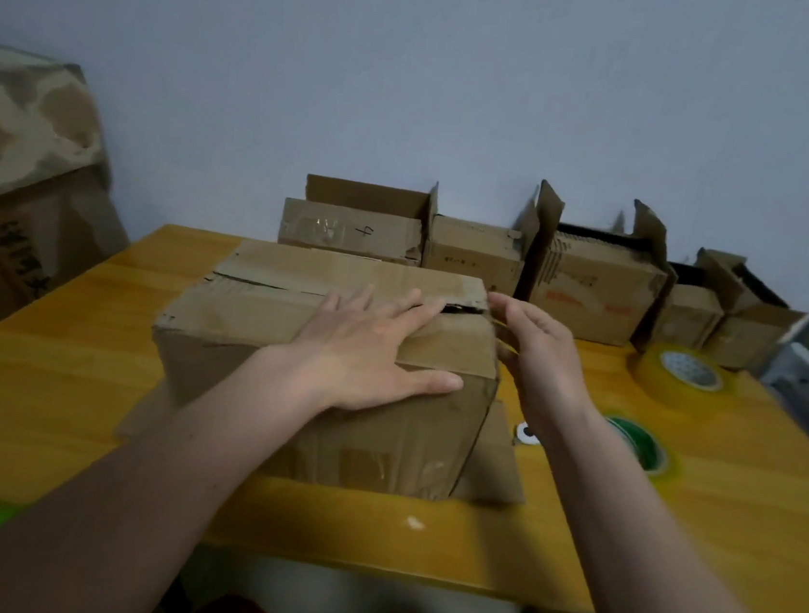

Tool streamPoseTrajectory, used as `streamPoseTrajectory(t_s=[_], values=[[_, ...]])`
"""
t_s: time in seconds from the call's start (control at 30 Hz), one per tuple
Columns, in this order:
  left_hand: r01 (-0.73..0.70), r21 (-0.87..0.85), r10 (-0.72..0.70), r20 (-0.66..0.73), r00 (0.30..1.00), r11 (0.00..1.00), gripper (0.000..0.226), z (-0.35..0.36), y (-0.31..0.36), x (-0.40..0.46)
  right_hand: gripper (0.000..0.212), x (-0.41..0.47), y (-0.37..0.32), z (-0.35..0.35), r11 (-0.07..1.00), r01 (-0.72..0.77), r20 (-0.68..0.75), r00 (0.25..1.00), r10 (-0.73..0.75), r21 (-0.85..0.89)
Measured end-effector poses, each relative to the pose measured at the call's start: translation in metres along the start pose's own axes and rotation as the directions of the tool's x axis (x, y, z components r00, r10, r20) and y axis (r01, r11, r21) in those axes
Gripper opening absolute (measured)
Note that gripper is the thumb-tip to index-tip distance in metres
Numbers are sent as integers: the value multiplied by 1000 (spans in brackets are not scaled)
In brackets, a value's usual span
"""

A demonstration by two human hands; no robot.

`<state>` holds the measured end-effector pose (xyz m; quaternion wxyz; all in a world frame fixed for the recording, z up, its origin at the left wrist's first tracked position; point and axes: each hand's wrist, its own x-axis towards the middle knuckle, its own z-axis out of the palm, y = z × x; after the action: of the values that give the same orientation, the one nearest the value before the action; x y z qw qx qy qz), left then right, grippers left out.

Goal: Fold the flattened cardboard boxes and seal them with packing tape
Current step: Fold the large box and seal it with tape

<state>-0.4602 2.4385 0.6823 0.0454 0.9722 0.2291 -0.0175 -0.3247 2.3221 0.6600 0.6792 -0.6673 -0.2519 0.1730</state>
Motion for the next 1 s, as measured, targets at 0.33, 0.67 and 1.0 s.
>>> streamPoseTrajectory(t_s=[0.33, 0.67, 1.0], values=[[-58, -48, 60, 43, 997, 997, 83, -1, 26, 18, 45, 8, 81, -106, 441, -249, -245, 967, 69, -862], [-99, -61, 99, -13, 995, 993, 87, 4, 25, 22, 34, -4, 113, -148, 606, -220, -186, 975, 119, -764], [-109, -476, 89, -66, 994, 872, 101, -1, 21, 36, 26, -17, -31, -70, 836, 500, 76, 865, -496, -227]])
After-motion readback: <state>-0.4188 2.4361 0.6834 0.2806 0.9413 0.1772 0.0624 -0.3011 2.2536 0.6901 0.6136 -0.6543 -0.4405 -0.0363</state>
